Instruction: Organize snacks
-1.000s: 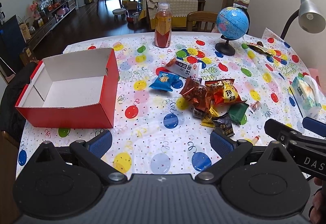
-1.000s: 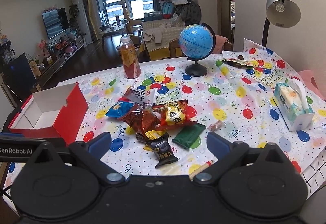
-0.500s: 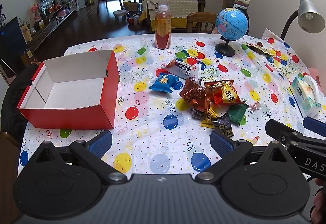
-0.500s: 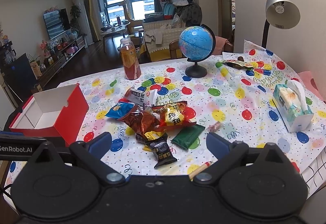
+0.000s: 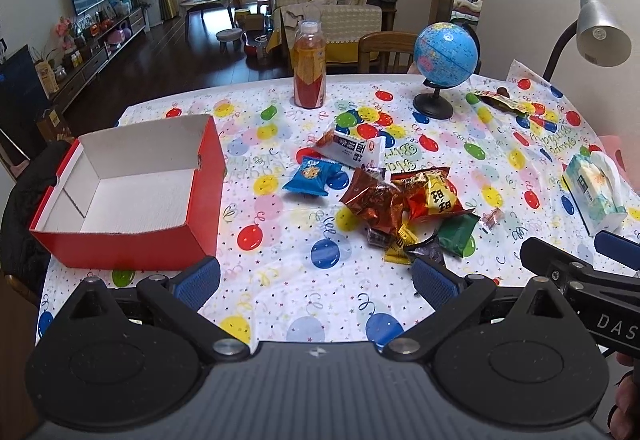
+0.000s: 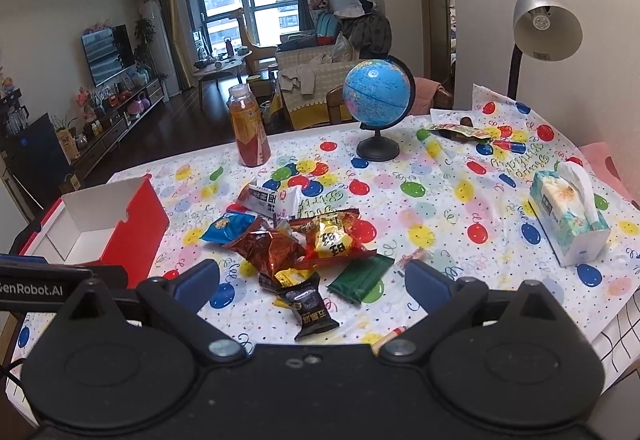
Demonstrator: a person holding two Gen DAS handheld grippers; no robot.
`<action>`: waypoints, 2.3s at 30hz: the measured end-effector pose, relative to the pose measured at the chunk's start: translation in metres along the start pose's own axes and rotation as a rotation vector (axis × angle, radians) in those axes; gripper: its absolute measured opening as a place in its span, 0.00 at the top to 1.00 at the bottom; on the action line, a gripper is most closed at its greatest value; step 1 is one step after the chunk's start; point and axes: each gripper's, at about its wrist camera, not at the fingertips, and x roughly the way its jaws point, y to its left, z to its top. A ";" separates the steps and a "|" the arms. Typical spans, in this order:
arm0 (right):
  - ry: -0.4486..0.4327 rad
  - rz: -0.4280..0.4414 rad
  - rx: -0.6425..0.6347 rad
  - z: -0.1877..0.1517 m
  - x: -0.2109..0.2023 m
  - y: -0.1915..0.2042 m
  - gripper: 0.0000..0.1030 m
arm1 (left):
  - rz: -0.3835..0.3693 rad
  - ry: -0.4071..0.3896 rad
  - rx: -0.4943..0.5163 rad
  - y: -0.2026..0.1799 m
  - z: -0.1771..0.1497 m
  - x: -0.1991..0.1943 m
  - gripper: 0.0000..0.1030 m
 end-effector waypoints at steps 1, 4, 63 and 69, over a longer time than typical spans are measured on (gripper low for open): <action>-0.002 0.001 0.000 0.000 0.000 0.000 0.03 | -0.001 -0.002 0.005 -0.002 0.002 0.000 0.00; -0.007 0.002 0.003 0.001 0.001 -0.001 0.03 | -0.004 -0.003 0.015 -0.004 0.004 0.003 0.00; 0.485 -0.136 0.162 -0.060 0.170 -0.060 0.86 | -0.215 0.538 -0.116 -0.097 0.011 0.249 0.46; 0.476 -0.111 0.183 -0.063 0.165 -0.067 0.91 | -0.217 0.510 -0.105 -0.100 0.010 0.242 0.65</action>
